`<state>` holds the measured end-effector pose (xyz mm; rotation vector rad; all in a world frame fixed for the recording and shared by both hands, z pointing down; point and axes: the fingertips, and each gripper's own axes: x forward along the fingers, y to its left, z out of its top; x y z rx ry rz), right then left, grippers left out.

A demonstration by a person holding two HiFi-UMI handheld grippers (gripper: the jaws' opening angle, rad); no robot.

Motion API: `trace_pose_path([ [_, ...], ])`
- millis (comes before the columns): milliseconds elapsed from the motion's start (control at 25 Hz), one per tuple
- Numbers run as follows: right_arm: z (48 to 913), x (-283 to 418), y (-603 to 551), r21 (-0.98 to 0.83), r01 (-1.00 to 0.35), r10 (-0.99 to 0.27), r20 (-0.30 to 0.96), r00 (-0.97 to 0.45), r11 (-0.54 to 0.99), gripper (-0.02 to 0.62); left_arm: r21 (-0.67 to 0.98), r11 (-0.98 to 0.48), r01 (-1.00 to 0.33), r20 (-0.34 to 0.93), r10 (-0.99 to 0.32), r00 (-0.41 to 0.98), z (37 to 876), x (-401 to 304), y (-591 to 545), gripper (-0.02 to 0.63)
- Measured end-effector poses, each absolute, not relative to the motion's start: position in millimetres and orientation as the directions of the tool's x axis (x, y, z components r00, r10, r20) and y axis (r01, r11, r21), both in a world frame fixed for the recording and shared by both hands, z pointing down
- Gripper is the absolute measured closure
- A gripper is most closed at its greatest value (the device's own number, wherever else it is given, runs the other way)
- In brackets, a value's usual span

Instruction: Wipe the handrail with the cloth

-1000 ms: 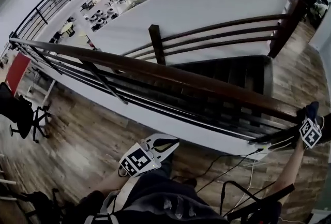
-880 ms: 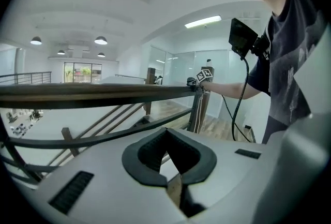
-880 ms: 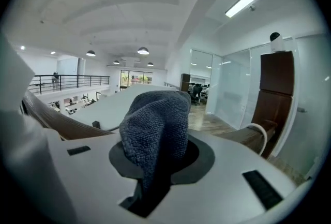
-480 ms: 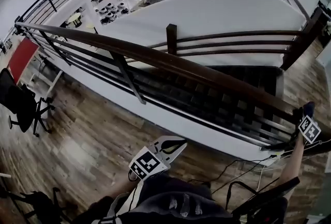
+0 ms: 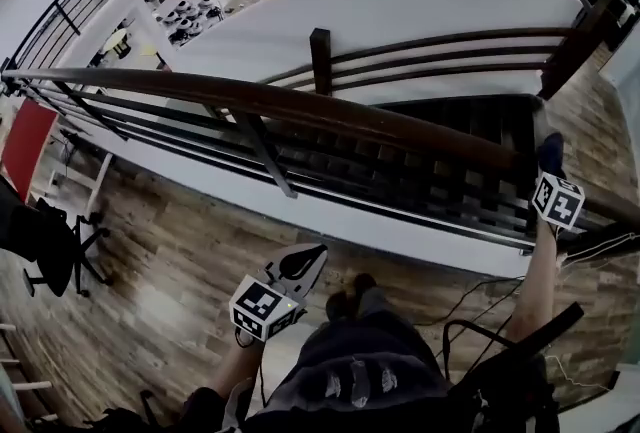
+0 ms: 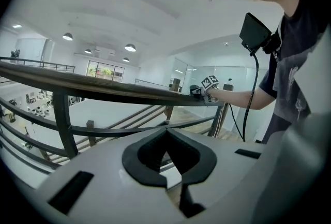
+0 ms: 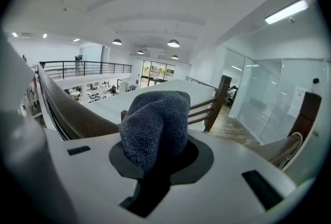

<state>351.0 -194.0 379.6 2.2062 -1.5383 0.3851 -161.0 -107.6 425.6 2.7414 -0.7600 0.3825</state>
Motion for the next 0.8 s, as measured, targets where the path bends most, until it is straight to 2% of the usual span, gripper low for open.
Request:
trace_pose_path([
  [160,370.3,257.4,-212.7,0.233,-0.949,-0.826,0.475,0.304,-0.215,0.529,0.168,-0.851,-0.497,0.351,-0.42,0.837,419.8,-174.2,-119.4,0.6],
  [480,379.8,160.8,-252.2,0.188,-0.975,-0.86,0.472,0.196,-0.119,0.529,0.109,-0.884,-0.454,0.377,-0.386,0.842,423.4,-189.3,-164.9,0.6],
  [680,375.8,80.6,-292.9,0.229,-0.97,-0.855,0.482,0.189,-0.086,0.529,0.155,-0.89,-0.429,0.343,-0.359,0.868,430.0,-256.4,-206.4,0.6],
  [800,377.4,13.6,-320.9,0.234,-0.971,-0.846,0.51,0.157,-0.039,0.529,0.182,-0.909,-0.375,0.342,-0.299,0.891,441.5,-307.9,-225.6,0.6],
])
